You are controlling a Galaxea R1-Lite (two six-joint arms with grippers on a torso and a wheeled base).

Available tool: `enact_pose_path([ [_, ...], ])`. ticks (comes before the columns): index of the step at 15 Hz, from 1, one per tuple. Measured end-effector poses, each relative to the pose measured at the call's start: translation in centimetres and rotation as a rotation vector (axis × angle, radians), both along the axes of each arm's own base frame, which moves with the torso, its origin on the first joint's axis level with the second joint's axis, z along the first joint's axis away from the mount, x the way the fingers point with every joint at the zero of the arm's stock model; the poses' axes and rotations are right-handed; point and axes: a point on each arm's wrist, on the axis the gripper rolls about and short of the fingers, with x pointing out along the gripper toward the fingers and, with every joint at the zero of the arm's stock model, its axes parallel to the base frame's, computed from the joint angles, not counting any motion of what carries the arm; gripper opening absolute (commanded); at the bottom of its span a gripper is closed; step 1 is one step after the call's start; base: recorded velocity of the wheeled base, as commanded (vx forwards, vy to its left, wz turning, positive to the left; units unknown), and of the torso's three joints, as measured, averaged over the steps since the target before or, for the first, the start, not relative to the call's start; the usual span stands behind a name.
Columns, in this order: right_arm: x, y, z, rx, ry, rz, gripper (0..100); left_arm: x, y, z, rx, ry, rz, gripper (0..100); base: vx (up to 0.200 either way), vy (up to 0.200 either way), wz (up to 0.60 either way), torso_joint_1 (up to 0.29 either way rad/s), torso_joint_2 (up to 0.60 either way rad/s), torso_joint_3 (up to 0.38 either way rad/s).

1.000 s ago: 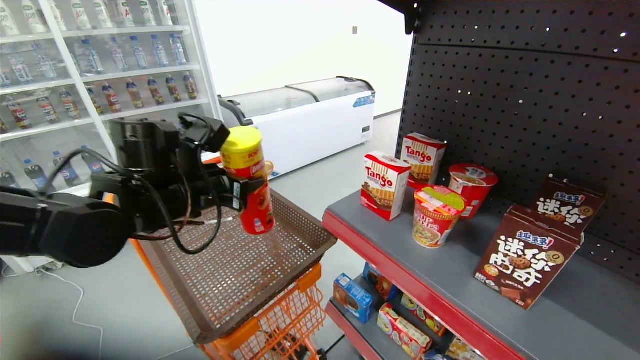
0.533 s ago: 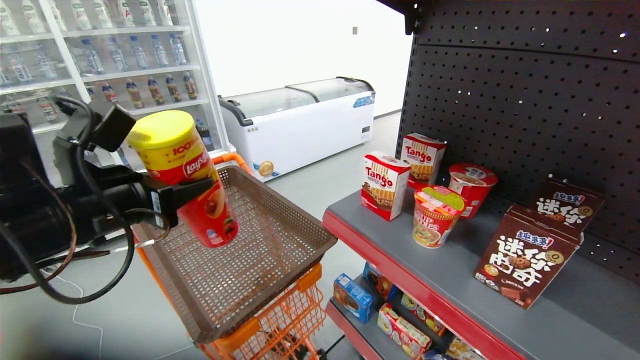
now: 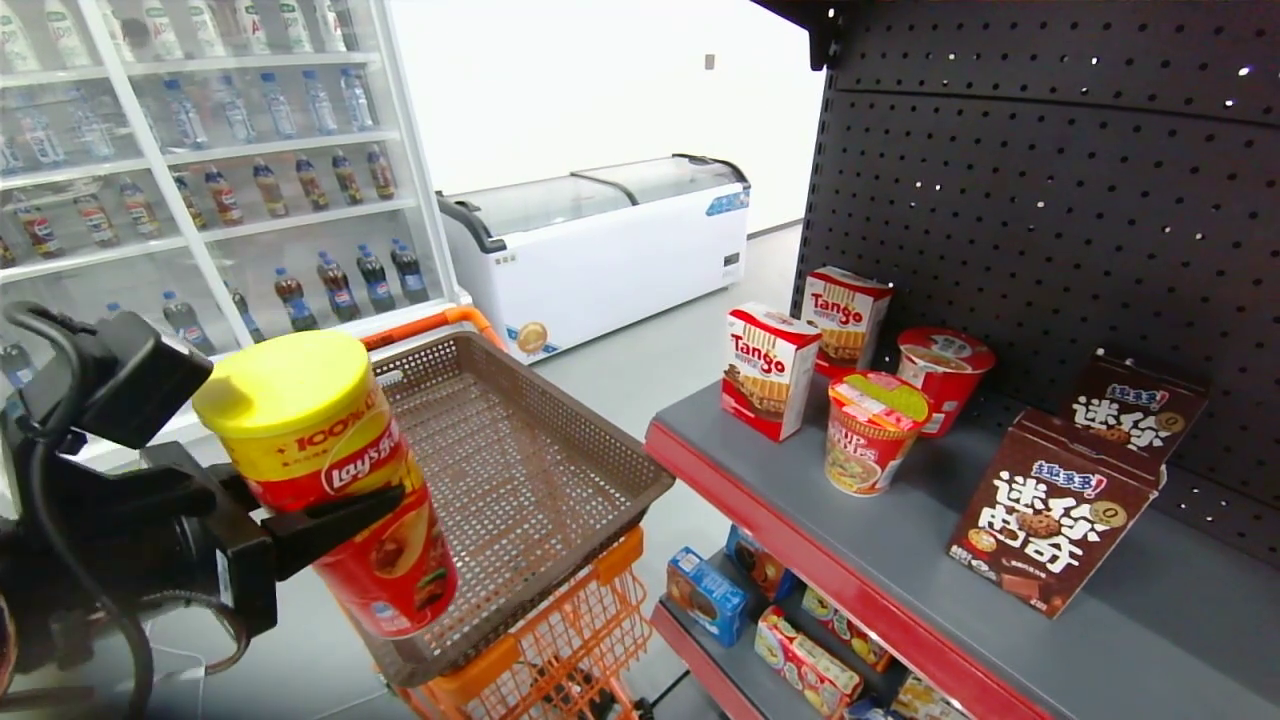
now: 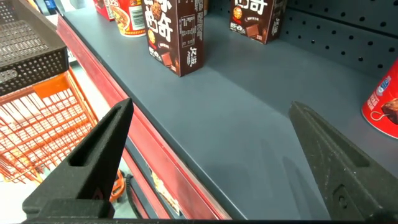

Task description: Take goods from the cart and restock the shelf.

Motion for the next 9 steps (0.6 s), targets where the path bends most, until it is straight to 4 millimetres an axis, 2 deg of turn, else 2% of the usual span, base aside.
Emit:
enact_pose_path([
  [4,0.0,0.0,0.0,-0.001,0.000,0.000,100,-0.8,-0.8,0.1,0.033,-0.028,-0.084,0,0.000,0.000,0.00,0.000,0.00,0.000],
  [9,0.0,0.0,0.0,-0.002,0.000,0.000,100,-1.7,-1.7,0.0,-0.019,0.022,-0.293,0,0.000,0.000,0.00,0.000,0.00,0.000],
])
